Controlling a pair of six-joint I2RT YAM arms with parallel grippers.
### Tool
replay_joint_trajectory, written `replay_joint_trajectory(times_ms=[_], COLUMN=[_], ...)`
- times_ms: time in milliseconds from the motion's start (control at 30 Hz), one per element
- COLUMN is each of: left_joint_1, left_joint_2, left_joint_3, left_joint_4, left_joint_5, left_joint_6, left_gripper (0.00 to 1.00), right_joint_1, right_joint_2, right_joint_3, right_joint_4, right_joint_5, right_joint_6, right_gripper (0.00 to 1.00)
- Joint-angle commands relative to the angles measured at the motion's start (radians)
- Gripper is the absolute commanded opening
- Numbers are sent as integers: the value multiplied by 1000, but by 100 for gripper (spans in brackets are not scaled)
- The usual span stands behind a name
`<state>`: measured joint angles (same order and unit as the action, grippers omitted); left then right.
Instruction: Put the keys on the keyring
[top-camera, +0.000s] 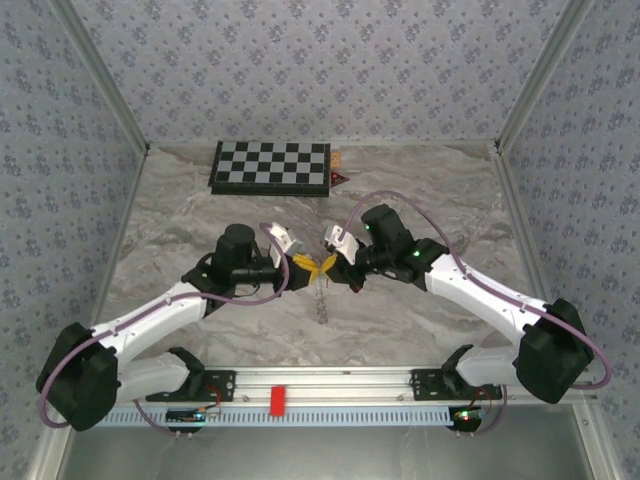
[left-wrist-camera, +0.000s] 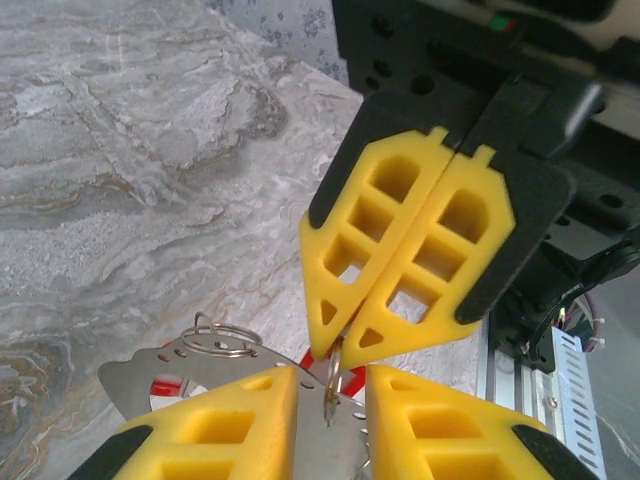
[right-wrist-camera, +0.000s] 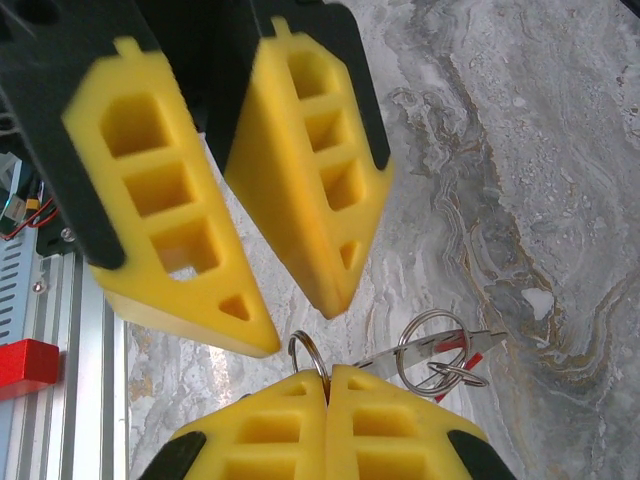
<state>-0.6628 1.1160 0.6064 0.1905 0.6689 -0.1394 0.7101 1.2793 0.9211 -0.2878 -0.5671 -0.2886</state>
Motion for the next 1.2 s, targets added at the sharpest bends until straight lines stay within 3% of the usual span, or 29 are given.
replay_joint_trajectory(times_ms=[0,500,567,700,867,1000,1167], left_joint_1=[3,-3,-4,-5,-6,-6,-5], left_joint_2=[-30,61,63,62,57,42,17], left_joint_3=[-1,47,49,50,40,-4,-49], left_joint_4=[25,20,21,26,58,185,333], left_joint_5=[24,69,74,73,62,33,-23], left_joint_6=[10,6,6,4,-14,-77,-155], left_gripper=[24,24,20,0,0,0,0], right_joint_1=[0,21,25,27,26,17,-3], right_joint_2=[0,-2,3,9,-5,-43,-149], right_joint_3=[18,16,18,22,12,-24,-132], right_joint_4=[29,43,43,35,47,106,257], right_joint_5=[-20,-47,-50,-45,-15,54,162], right_joint_6=[6,12,11,6,14,53,104], right_gripper=[0,0,0,0,0,20,30])
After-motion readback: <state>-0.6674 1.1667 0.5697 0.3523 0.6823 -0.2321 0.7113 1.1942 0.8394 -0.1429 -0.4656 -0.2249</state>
